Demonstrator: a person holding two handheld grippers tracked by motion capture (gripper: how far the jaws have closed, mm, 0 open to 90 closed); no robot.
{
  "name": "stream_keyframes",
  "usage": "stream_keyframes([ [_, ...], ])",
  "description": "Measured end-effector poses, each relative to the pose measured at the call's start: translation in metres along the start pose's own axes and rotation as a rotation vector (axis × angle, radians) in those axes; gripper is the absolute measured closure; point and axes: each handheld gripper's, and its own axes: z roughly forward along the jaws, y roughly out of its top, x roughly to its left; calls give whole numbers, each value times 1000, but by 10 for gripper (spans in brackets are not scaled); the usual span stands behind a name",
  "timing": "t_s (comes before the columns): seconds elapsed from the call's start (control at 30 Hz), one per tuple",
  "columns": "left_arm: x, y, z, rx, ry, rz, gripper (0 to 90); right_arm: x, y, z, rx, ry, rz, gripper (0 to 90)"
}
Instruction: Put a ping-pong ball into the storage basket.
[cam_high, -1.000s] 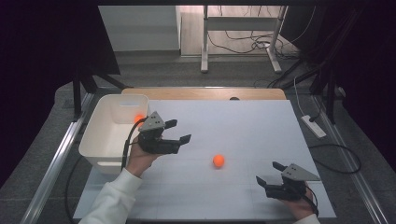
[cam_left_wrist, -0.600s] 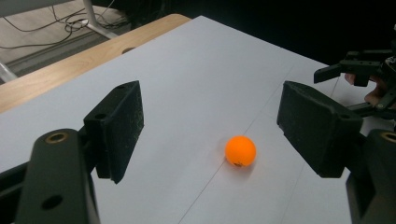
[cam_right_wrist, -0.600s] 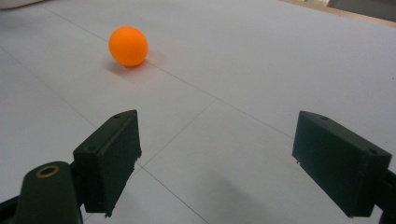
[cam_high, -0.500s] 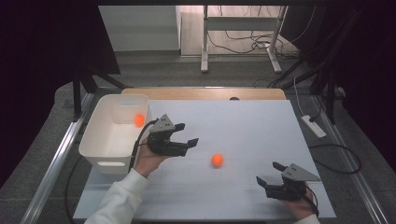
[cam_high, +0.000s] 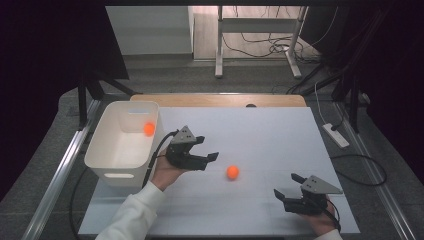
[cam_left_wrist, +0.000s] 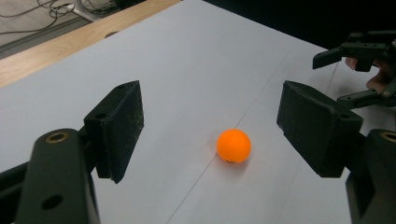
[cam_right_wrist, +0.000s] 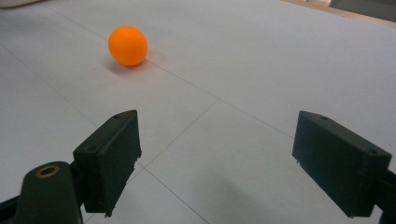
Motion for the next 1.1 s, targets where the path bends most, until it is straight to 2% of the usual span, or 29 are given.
stream_keyframes([
  [0.53, -10, -13, 31, 81, -21, 20, 235, -1, -1, 0, -1, 0, -1, 151],
  [1.0, -18, -18, 47, 117, -50, 30, 235, -1, 0, 0, -1, -2, -2, 151],
  [1.1, -20, -18, 51, 127, -42, 32, 229, -1, 0, 0, -2, 0, -1, 152],
])
